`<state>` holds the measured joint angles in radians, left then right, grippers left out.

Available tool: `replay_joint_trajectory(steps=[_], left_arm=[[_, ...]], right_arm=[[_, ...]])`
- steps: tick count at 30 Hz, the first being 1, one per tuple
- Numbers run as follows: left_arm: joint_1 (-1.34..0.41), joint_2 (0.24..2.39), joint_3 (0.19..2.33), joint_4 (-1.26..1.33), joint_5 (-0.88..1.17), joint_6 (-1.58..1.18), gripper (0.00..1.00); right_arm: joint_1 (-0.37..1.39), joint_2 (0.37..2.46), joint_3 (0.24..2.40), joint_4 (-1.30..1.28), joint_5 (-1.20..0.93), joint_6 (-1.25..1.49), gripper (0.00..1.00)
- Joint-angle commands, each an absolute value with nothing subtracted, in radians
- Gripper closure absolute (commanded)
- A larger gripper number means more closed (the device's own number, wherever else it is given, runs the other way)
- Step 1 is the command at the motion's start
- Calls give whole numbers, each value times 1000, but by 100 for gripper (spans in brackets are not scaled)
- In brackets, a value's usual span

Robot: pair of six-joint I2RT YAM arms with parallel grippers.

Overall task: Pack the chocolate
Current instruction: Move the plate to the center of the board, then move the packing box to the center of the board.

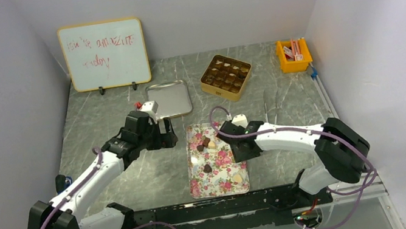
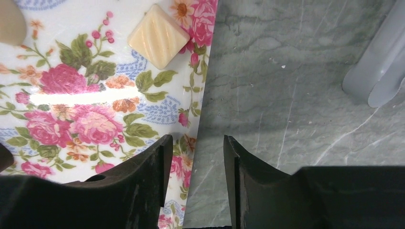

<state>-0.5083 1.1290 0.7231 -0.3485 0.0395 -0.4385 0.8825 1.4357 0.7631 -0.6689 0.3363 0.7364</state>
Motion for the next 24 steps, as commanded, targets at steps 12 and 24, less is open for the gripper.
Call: replay_joint_trajectory(steps=[12,24], left_arm=[[-512,1165,816,-335,34,-418,0],[-511,1178,822,-352,23,-399,0]], right_arm=[[791,1480,1139,-763,509,770,59],[491,1830,1512,-665,464,672,65]])
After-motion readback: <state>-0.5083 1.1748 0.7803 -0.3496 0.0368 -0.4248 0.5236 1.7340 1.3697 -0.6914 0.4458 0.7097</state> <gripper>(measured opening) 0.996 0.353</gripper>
